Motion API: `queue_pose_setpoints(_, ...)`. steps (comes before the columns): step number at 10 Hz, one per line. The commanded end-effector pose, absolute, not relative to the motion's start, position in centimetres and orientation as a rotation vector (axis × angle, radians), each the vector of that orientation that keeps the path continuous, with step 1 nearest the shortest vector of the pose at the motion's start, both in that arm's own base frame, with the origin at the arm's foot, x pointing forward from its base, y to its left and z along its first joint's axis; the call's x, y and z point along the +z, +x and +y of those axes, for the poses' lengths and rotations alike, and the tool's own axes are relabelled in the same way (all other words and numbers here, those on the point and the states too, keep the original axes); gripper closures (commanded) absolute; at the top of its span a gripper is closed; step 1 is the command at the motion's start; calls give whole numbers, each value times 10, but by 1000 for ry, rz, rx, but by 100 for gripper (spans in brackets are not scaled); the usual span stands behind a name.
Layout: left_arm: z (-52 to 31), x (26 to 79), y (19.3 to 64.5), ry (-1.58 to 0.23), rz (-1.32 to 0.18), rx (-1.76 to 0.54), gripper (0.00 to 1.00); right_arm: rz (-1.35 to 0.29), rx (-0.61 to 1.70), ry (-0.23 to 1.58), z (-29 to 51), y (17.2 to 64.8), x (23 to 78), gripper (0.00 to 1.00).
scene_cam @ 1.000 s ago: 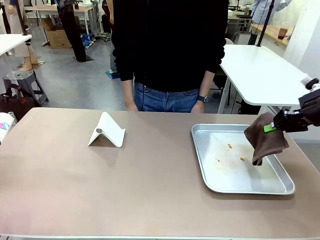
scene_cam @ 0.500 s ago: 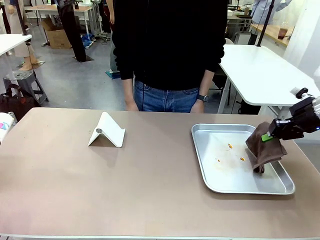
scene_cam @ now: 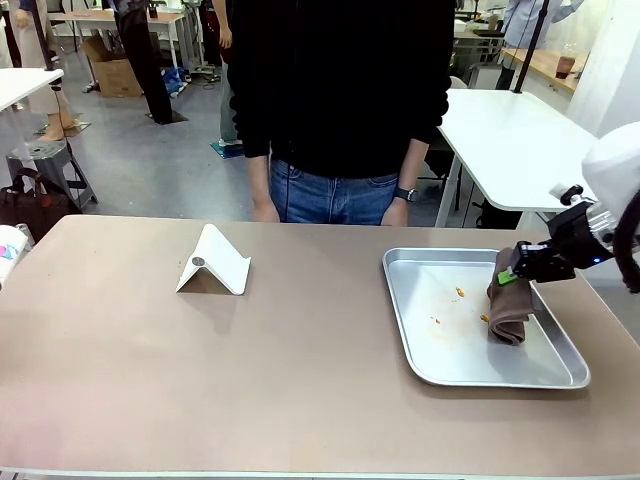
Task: Clean the surface of the table.
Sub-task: Clean the area not pointed to by the person.
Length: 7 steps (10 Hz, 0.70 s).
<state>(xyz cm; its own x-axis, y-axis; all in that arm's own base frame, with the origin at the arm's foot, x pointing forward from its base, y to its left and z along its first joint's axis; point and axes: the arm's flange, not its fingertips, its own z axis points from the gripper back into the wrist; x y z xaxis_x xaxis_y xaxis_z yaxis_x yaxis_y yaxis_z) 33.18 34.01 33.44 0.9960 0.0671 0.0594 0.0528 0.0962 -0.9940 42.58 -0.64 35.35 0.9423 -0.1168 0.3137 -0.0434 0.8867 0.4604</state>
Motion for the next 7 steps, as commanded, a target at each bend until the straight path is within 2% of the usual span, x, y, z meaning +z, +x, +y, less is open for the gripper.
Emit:
queue_pose_setpoints(1, 338, 339, 328, -1487, -113, 6, 78, -387, -17, 561, -2, 447, 330, 93)
queue_pose_setpoints(7, 338, 339, 328, -1487, -113, 6, 78, -231, 61, 621, 28, 469, 284, 93)
